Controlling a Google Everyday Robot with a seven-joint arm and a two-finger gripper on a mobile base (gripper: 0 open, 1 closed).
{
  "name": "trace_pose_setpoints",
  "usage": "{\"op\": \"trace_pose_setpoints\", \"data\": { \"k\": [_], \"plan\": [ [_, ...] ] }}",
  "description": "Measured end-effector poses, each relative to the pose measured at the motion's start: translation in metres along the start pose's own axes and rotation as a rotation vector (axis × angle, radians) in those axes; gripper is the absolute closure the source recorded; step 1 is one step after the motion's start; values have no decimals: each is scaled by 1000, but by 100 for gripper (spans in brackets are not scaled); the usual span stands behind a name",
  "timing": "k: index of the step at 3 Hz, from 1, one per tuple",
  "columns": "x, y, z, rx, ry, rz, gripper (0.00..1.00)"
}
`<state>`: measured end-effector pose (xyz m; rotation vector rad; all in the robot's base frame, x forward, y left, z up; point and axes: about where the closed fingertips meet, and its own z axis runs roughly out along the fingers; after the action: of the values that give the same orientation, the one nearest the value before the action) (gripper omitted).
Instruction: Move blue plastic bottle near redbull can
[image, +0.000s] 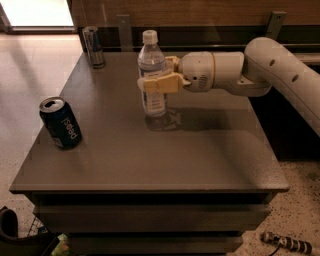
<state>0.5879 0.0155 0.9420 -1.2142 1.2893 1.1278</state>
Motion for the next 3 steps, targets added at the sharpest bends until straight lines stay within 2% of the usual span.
{"op": "trace_pose_setpoints", "data": {
  "k": [1, 2, 3],
  "plan": [
    [-9, -57, -11, 48, -14, 8, 100],
    [-18, -98, -12, 117, 6, 19, 100],
    [-18, -146, 1, 255, 15, 58, 100]
  ]
}}
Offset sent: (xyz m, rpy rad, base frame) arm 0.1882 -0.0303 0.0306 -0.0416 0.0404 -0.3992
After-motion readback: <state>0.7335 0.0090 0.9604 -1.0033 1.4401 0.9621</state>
